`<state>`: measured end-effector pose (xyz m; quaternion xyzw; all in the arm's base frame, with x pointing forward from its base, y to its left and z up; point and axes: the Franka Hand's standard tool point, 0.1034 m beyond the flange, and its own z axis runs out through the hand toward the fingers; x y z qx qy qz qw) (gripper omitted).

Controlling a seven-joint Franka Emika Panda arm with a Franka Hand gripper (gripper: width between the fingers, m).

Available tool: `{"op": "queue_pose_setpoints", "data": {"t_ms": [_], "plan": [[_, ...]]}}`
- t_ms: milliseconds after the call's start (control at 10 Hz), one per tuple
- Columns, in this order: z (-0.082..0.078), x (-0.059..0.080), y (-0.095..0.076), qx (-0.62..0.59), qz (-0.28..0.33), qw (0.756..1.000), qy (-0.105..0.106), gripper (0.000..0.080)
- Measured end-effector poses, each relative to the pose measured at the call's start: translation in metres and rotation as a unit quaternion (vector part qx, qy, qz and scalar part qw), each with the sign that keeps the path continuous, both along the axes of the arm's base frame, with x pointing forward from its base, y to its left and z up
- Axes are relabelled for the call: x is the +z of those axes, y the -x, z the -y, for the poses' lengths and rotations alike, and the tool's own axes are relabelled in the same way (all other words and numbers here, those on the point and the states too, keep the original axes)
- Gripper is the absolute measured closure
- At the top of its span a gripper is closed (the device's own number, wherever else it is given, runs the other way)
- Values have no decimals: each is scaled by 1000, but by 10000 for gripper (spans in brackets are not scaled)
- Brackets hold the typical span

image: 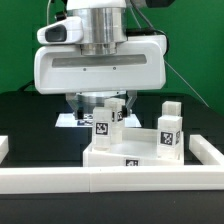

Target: Assemble square table

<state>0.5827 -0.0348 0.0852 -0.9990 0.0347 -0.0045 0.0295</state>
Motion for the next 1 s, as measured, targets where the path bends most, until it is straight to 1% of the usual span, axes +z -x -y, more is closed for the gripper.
{"op": "queue_pose_setpoints", "data": {"t_ms": [100, 200, 300, 400, 700, 800, 1000], "plan": [[3, 0, -1, 10, 2, 1000, 1, 355], [3, 0, -1, 8, 2, 1000, 1, 493], [3, 0, -1, 8, 2, 1000, 1, 493], [3, 0, -1, 4, 2, 1000, 0, 509], [3, 0, -1, -11, 1, 1000, 0, 509], [3, 0, 0, -50, -1, 999, -2, 509], [4, -1, 2, -185, -3, 983, -12, 509]]}}
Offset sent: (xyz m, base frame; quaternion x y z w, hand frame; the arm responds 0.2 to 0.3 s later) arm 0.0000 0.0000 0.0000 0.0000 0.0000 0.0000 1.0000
